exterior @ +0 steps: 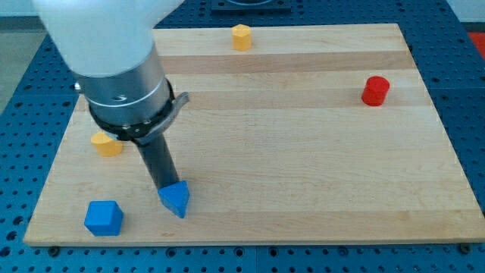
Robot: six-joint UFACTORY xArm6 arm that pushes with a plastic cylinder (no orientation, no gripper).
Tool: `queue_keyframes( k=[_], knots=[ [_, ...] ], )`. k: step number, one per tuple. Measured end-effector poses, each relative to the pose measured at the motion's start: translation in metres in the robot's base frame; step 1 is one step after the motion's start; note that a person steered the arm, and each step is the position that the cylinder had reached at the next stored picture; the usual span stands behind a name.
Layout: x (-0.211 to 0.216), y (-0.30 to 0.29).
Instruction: Place the blue triangle vertically below the yellow hexagon
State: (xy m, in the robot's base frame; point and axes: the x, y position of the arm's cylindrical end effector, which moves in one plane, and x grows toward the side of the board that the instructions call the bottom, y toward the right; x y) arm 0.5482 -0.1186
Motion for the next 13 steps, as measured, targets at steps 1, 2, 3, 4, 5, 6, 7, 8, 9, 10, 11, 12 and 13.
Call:
queue_keyframes(
  k=[1,2,3,4,5,6,7,8,9,10,11,12,13],
  knots=[
    [-0.008,-0.016],
    [-0.007,-0.052],
    [0.015,-0.062],
    [0.041,-0.052],
    [0.048,-0.01],
    [0.037,0.042],
    [-0.026,0.087],
    [-0.11,0.126],
    [-0.134,0.138],
    [-0.061,0.133],
    [0.028,0.081],
    [0.07,0.04],
    [0.058,0.01]
  ],
)
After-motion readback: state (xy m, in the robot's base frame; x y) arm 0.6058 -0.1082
